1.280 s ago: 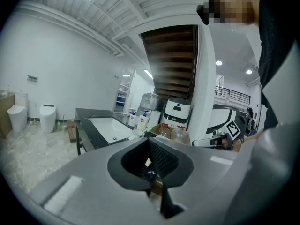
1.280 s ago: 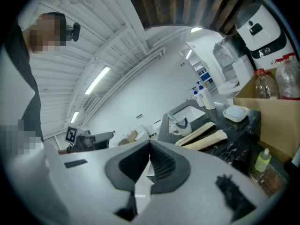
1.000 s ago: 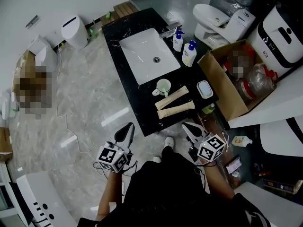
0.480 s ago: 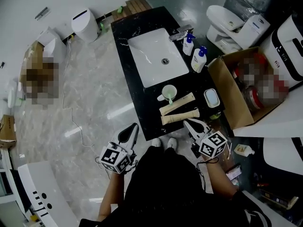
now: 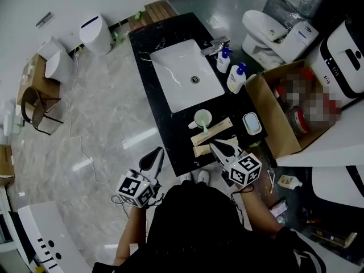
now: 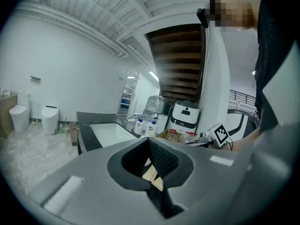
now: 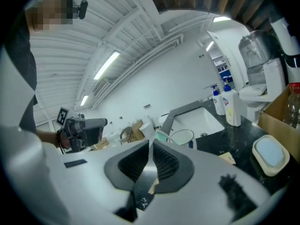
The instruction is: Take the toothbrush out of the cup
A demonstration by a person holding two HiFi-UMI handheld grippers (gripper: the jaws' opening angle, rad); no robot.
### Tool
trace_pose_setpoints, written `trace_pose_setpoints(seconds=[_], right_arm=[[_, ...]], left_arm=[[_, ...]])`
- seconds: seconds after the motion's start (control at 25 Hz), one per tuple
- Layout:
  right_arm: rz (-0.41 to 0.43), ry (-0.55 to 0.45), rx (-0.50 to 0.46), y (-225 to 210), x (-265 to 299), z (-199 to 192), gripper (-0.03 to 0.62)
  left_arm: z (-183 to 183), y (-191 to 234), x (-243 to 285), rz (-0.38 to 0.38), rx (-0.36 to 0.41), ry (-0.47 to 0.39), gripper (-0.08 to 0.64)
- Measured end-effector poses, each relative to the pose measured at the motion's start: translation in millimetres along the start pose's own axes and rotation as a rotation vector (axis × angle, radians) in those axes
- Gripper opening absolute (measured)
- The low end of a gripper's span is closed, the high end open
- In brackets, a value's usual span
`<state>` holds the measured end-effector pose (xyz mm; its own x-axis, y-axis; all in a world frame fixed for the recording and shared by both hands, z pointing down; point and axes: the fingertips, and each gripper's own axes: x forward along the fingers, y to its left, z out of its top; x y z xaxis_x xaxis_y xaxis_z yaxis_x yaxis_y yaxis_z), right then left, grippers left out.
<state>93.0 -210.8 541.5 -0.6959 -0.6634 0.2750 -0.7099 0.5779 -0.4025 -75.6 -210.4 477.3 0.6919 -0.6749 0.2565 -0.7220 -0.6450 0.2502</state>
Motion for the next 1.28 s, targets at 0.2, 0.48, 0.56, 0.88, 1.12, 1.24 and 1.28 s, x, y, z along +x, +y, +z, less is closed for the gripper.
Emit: trace_pose_setpoints(seconds=[0.2, 0.48, 0.56, 0.88, 1.12, 1.24, 1.28], right_arm=[[-0.028, 0.054, -0.046, -9, 18, -8, 0.02], [-0.034, 0.078, -0.074, -22, 34, -15, 0.073], [-0.028, 0.087, -0.075, -25, 38, -16, 0.083], [-0.006, 0.093, -0.123, -33, 54, -7, 0.109], [-0.013, 0.082, -0.162, -37, 64, 0, 0.115], [-0.024, 0.076, -0.175, -41, 69, 3, 0.117], [-0.026, 0.072, -0.179, -42, 71, 5, 0.117]], left_arm=[[-1, 13, 3, -0.005, 0.0, -0.011, 0.009], [2, 27, 8, 0.007, -0.025, -0.008, 0.009], [4, 30, 13, 0.007, -0.023, -0.006, 0.008], [6, 35, 31, -0.011, -0.005, -0.002, 0.009], [5, 39, 35, -0.003, -0.017, 0.009, 0.009], [2, 42, 36, 0.003, -0.025, 0.014, 0.009], [1, 43, 36, 0.002, -0.023, 0.014, 0.008]])
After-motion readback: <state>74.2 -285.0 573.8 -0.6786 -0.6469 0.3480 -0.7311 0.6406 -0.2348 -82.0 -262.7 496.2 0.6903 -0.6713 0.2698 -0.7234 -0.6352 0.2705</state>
